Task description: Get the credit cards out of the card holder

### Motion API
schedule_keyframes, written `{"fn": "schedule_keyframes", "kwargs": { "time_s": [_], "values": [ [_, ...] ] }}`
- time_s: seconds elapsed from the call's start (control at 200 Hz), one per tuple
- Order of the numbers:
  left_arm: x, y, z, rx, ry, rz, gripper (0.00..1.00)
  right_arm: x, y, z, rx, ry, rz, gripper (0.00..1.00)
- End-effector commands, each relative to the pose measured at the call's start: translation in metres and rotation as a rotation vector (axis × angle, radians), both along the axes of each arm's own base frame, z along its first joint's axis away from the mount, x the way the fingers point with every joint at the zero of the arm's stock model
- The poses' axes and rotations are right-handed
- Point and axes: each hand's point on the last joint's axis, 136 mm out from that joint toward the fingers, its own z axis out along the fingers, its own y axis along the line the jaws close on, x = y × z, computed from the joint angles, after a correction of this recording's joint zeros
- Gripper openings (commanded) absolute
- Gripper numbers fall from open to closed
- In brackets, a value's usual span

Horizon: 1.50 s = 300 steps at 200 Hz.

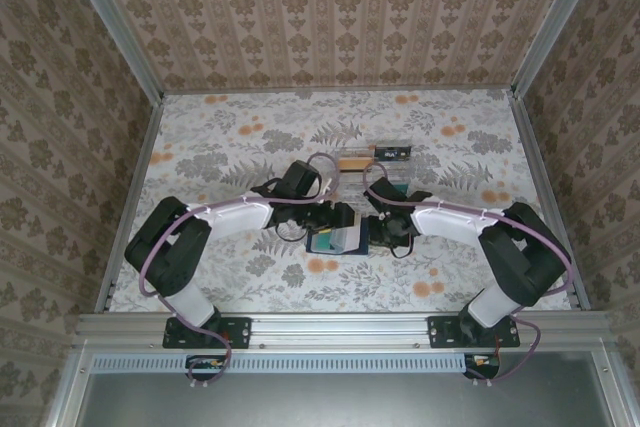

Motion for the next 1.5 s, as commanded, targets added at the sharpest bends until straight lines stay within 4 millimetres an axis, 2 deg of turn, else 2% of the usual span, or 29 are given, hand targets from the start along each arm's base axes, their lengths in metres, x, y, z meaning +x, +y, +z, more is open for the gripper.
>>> {"fn": "schedule_keyframes", "kwargs": {
  "time_s": [0.0, 0.25, 0.43, 0.555, 0.745, 0.875, 0.995, 1.08, 1.23, 1.495],
  "values": [
    [-0.001, -0.017, 0.013, -0.046, -0.005, -0.054, 0.7, 0.006, -0.01, 0.017, 0.03, -0.07, -0.043, 0.23],
    [-0.003, -0.039, 0.006, -0.037, 0.014, -0.09, 0.69, -0.004, -0.027, 0.044, 0.092, -0.147, -0.086, 0.28],
    [-0.003, -0.054, -0.007, -0.006, 0.042, -0.113, 0.65, -0.015, -0.032, 0.056, 0.135, -0.181, -0.097, 0.29],
    [0.0, -0.055, -0.021, 0.036, 0.067, -0.104, 0.64, -0.022, -0.033, 0.062, 0.176, -0.201, -0.102, 0.3],
    [0.01, -0.045, -0.029, 0.1, 0.047, -0.054, 0.64, -0.029, -0.019, 0.064, 0.285, -0.2, -0.092, 0.31],
    [0.017, -0.037, -0.022, 0.107, 0.013, -0.017, 0.64, -0.026, -0.002, 0.071, 0.348, -0.214, -0.061, 0.3],
    [0.018, -0.037, -0.02, 0.106, 0.011, -0.014, 0.64, -0.024, 0.02, 0.079, 0.401, -0.224, -0.012, 0.23],
    [0.02, -0.035, -0.018, 0.105, 0.006, 0.0, 0.64, -0.024, 0.032, 0.077, 0.416, -0.216, 0.002, 0.19],
    [0.03, -0.026, -0.003, 0.089, -0.019, 0.047, 0.64, -0.022, 0.037, 0.062, 0.407, -0.185, -0.017, 0.17],
    [0.035, -0.005, 0.014, 0.081, -0.039, 0.091, 0.64, -0.012, 0.045, 0.053, 0.371, -0.161, 0.002, 0.18]
  ]
}}
